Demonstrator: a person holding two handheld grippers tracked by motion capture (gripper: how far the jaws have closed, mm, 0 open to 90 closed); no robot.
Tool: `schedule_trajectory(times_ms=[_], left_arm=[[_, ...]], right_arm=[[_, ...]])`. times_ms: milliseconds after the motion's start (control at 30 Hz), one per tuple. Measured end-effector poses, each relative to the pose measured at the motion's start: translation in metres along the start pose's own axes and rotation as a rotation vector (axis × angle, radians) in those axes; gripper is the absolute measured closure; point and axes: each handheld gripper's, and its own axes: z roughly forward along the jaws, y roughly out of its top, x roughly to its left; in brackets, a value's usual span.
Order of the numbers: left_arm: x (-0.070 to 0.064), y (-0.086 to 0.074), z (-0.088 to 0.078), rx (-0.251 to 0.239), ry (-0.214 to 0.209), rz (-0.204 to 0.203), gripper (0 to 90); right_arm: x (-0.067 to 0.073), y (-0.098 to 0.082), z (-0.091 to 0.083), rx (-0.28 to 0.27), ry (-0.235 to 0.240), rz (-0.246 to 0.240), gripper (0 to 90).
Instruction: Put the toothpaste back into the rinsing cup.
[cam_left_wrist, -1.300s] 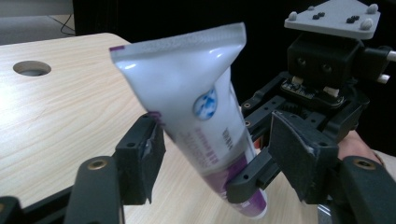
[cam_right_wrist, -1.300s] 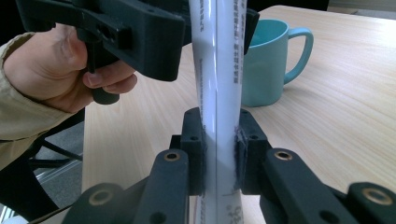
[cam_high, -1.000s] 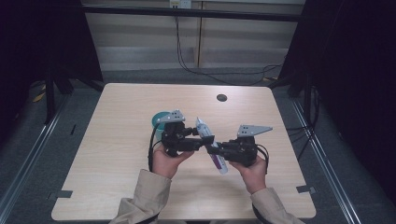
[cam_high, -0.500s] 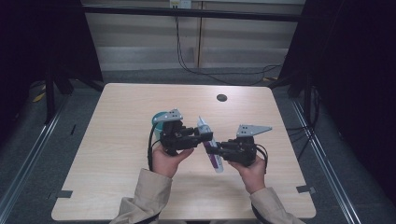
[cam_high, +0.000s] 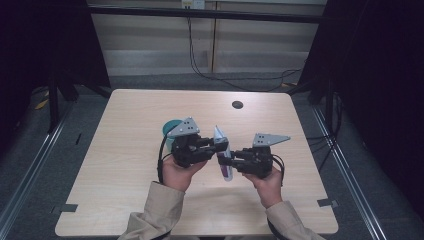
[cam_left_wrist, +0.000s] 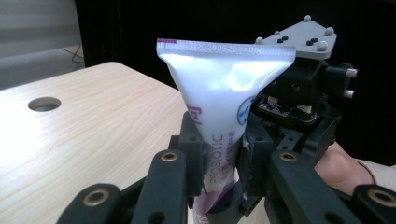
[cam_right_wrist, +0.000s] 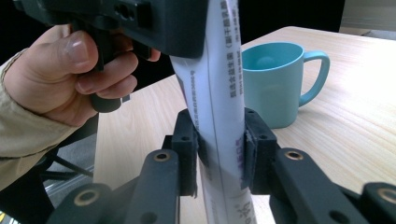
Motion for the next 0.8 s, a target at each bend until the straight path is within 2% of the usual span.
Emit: schedule_trajectory(times_ms=[200, 233, 333, 367, 400, 433, 500, 567, 667, 700, 800], left_arm=[[-0.001, 0.000, -0.001, -0.011, 0.000, 0.013, 76.9], [-0.001, 0.000, -0.002, -0.005, 0.013, 0.020, 77.1], [0.003, 0.000, -0.008, -0.007, 0.033, 0.018, 77.3], [0.003, 0.000, -0.008, -0.007, 0.033, 0.018, 77.3], [0.005, 0.000, -0.011, -0.012, 0.043, 0.019, 77.3], [0.007, 0.000, -0.015, -0.016, 0.056, 0.023, 77.3], [0.008, 0.001, -0.018, -0.018, 0.066, 0.023, 77.3], [0.011, 0.003, -0.025, -0.018, 0.088, 0.034, 77.4], [0.013, 0.005, -0.031, -0.022, 0.108, 0.037, 77.4], [0.013, 0.005, -0.031, -0.022, 0.108, 0.037, 77.4], [0.015, 0.007, -0.035, -0.018, 0.127, 0.044, 77.4]], right_arm=[[0.001, 0.000, 0.000, -0.008, -0.008, -0.004, 65.8], [0.001, -0.001, -0.002, -0.021, 0.000, 0.000, 59.1], [0.000, -0.002, -0.006, -0.026, -0.028, -0.004, 42.5], [0.000, -0.002, -0.006, -0.026, -0.028, -0.004, 42.5], [-0.002, -0.003, -0.008, -0.026, -0.037, -0.005, 37.4], [-0.004, -0.006, -0.013, -0.023, -0.068, -0.022, 30.2], [-0.005, -0.008, -0.015, -0.011, -0.080, -0.026, 26.7], [-0.010, -0.018, -0.017, 0.055, -0.135, -0.041, 20.2], [-0.014, -0.028, -0.020, 0.087, -0.175, -0.047, 17.7], [-0.014, -0.028, -0.020, 0.087, -0.175, -0.047, 17.7], [-0.018, -0.037, -0.021, 0.131, -0.215, -0.046, 15.2]])
